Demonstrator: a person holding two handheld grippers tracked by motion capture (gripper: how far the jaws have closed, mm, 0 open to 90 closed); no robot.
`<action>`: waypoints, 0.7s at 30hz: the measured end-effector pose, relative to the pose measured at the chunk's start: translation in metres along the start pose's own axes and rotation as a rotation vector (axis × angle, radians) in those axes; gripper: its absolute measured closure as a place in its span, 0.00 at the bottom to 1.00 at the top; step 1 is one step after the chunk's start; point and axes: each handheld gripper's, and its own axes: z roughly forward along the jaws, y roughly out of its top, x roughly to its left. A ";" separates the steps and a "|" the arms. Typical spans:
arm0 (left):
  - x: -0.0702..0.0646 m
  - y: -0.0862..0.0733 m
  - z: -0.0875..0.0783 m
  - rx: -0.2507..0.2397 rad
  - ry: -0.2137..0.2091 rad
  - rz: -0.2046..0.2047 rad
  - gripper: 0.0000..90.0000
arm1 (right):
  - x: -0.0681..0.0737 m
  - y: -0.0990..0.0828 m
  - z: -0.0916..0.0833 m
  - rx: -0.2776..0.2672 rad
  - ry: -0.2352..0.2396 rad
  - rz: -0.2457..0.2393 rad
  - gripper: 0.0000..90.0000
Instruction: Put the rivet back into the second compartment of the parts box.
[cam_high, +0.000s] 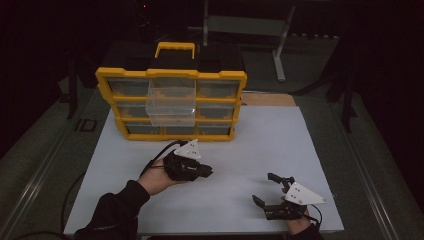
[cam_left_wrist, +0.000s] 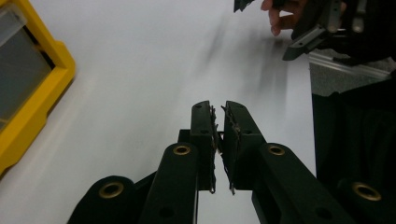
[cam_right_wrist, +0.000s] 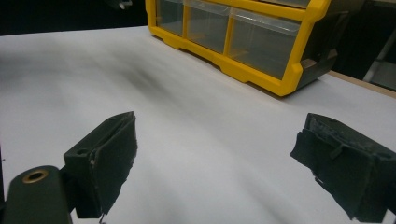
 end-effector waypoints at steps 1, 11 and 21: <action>0.000 0.000 0.000 0.000 0.000 0.000 0.90 | 0.000 0.000 0.000 0.000 0.000 0.000 0.12; -0.002 0.015 -0.041 -0.056 0.024 0.025 0.90 | 0.000 -0.001 0.001 0.003 0.000 0.001 0.12; 0.001 0.034 -0.083 -0.123 0.053 0.040 0.90 | 0.000 -0.001 0.002 0.006 0.001 0.002 0.12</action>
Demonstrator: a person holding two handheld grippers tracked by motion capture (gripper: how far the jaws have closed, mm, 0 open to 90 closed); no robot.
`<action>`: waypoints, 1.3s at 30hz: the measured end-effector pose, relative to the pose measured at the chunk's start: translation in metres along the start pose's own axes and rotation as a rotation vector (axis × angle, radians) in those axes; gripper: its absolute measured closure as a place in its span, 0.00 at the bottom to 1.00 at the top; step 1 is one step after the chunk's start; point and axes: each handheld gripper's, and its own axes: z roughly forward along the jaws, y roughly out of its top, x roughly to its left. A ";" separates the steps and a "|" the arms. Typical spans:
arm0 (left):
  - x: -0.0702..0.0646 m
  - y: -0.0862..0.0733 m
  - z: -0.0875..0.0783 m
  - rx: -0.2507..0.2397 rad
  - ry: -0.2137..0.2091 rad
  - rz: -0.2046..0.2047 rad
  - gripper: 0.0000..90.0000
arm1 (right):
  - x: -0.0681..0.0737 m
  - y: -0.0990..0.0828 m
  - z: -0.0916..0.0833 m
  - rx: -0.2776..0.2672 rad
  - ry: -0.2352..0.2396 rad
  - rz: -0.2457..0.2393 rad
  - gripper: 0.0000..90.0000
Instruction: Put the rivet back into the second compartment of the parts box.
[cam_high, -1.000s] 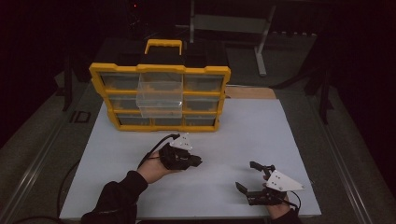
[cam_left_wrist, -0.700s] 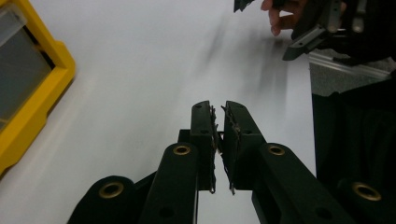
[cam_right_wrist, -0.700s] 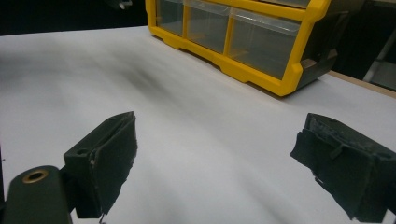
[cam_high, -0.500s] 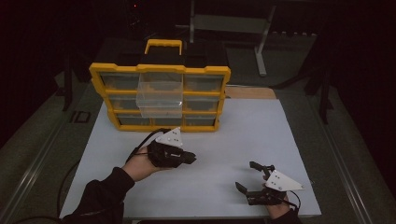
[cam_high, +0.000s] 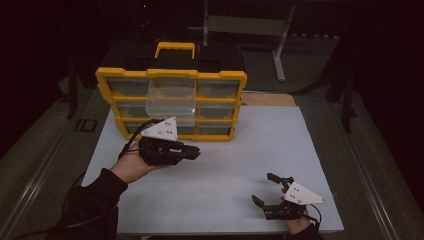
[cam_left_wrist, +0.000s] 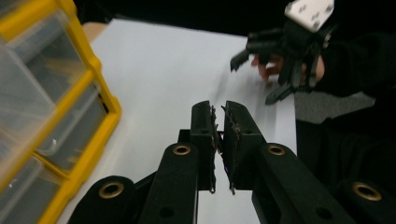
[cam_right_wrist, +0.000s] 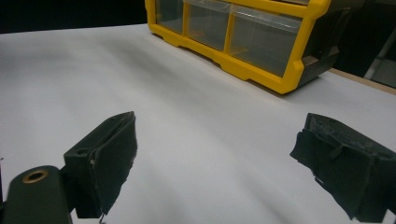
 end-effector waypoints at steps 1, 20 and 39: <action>0.001 0.003 -0.004 -0.005 0.006 0.002 0.90 | 0.000 0.000 0.000 0.000 0.000 0.000 0.12; 0.017 0.052 -0.067 -0.094 0.099 0.055 0.90 | 0.000 -0.001 0.001 0.004 0.003 0.003 0.12; 0.052 0.080 -0.088 -0.193 0.197 0.033 0.90 | 0.000 -0.001 0.001 0.004 0.006 0.003 0.12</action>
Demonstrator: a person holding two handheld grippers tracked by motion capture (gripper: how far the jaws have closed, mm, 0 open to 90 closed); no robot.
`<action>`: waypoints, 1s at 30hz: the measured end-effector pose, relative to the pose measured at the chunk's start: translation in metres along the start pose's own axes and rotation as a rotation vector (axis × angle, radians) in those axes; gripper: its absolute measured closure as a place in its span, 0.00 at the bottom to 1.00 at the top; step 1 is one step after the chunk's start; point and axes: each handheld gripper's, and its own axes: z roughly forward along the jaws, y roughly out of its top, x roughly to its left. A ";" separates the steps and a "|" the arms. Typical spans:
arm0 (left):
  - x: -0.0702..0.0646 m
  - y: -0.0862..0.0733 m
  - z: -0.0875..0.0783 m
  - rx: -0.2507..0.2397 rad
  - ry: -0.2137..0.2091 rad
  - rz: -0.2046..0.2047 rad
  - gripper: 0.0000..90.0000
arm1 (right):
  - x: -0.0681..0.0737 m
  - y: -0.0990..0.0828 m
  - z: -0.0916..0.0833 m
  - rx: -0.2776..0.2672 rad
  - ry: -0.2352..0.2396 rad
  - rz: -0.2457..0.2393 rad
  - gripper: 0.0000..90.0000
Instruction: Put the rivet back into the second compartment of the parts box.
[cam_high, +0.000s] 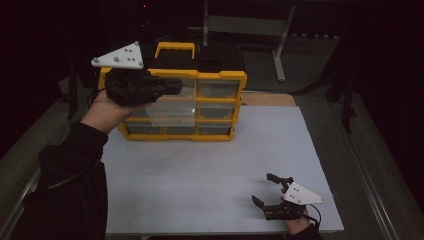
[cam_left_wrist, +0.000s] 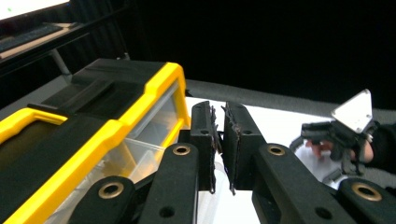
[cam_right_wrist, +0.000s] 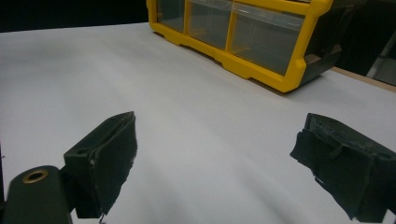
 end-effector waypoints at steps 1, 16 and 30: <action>0.002 -0.001 0.002 0.000 0.011 -0.005 0.90 | 0.000 0.000 0.000 0.000 0.000 0.001 0.12; 0.016 -0.022 0.041 0.114 0.178 -0.165 0.90 | 0.000 0.000 0.000 0.001 0.005 0.000 0.12; 0.020 -0.023 0.053 0.244 0.130 -0.191 0.68 | 0.000 0.000 0.000 0.003 0.006 0.001 0.12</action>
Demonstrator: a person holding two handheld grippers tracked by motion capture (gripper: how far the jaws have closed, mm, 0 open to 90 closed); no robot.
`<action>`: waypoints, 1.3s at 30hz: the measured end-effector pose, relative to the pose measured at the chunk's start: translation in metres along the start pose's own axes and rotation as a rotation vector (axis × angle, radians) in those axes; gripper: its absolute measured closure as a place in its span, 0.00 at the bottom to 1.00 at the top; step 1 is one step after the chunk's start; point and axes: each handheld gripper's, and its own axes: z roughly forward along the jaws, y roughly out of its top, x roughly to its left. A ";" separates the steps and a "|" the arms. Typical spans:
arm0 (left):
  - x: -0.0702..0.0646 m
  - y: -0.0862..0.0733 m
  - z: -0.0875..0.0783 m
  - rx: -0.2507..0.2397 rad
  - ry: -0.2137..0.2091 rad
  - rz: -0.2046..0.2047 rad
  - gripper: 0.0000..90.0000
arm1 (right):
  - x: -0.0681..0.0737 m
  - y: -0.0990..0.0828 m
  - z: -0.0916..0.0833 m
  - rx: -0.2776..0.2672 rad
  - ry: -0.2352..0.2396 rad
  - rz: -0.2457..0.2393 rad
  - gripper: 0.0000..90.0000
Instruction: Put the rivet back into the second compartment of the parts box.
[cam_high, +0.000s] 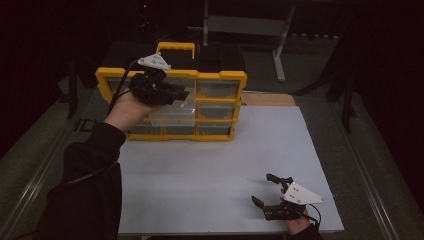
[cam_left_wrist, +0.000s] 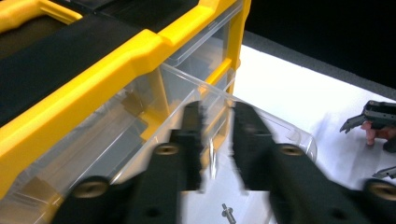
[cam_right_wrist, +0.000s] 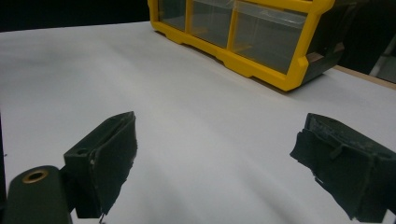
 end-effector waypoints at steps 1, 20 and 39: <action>0.000 0.000 -0.001 -0.002 0.007 0.003 0.62 | 0.000 0.000 0.000 0.000 0.000 0.000 0.12; -0.006 -0.014 -0.046 -0.121 0.043 -0.074 0.00 | 0.000 0.000 -0.001 0.002 -0.004 0.002 0.12; -0.027 -0.076 -0.079 -0.227 0.019 -0.008 0.00 | 0.000 0.001 -0.001 0.002 -0.009 0.003 0.12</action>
